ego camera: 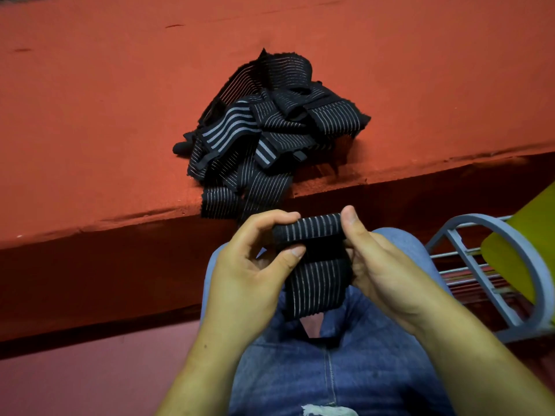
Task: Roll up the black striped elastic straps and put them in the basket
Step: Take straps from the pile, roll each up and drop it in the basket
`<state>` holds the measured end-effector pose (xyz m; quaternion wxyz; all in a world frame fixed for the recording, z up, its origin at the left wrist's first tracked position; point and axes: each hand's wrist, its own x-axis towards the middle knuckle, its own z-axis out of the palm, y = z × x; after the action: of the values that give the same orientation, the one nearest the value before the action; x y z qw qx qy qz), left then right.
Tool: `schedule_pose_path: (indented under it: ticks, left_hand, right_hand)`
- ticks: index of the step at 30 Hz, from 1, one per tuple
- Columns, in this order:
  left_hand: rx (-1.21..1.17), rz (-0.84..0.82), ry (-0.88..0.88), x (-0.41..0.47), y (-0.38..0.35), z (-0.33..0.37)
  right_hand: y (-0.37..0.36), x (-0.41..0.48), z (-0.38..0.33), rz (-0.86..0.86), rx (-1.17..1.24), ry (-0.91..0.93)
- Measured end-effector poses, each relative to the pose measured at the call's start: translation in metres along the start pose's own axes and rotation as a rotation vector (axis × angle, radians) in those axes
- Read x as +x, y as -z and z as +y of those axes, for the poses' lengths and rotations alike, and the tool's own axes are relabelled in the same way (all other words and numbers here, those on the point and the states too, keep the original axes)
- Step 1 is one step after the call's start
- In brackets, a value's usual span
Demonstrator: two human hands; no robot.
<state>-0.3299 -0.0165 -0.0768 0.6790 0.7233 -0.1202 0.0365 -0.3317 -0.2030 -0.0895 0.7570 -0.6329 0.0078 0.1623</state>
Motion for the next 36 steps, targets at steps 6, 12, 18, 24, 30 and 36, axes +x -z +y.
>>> schedule_pose_path:
  ticks: [6, 12, 18, 24, 30, 36]
  left_hand:
    - [-0.013, -0.004, -0.016, 0.000, -0.002, -0.001]
    - [0.026, -0.039, 0.039, -0.003, -0.003, 0.000]
    - [-0.027, -0.076, 0.160, -0.004, -0.006, 0.005]
    - [0.088, -0.116, 0.158, -0.006, -0.008, 0.004]
    - [0.128, -0.117, 0.148, -0.009, -0.009, -0.002]
    - [0.066, -0.123, 0.179, -0.005, -0.006, 0.001]
  right_hand:
    - [-0.002, 0.002, 0.001, 0.031, -0.018, -0.022]
    - [-0.001, 0.001, 0.003, 0.060, -0.001, 0.014]
    - [-0.001, -0.001, 0.003, 0.025, -0.019, 0.031]
    - [-0.010, -0.001, 0.006, 0.023, -0.079, 0.066]
    - [-0.017, -0.002, 0.007, 0.032, -0.128, 0.116]
    - [-0.013, 0.000, 0.006, 0.123, -0.144, 0.207]
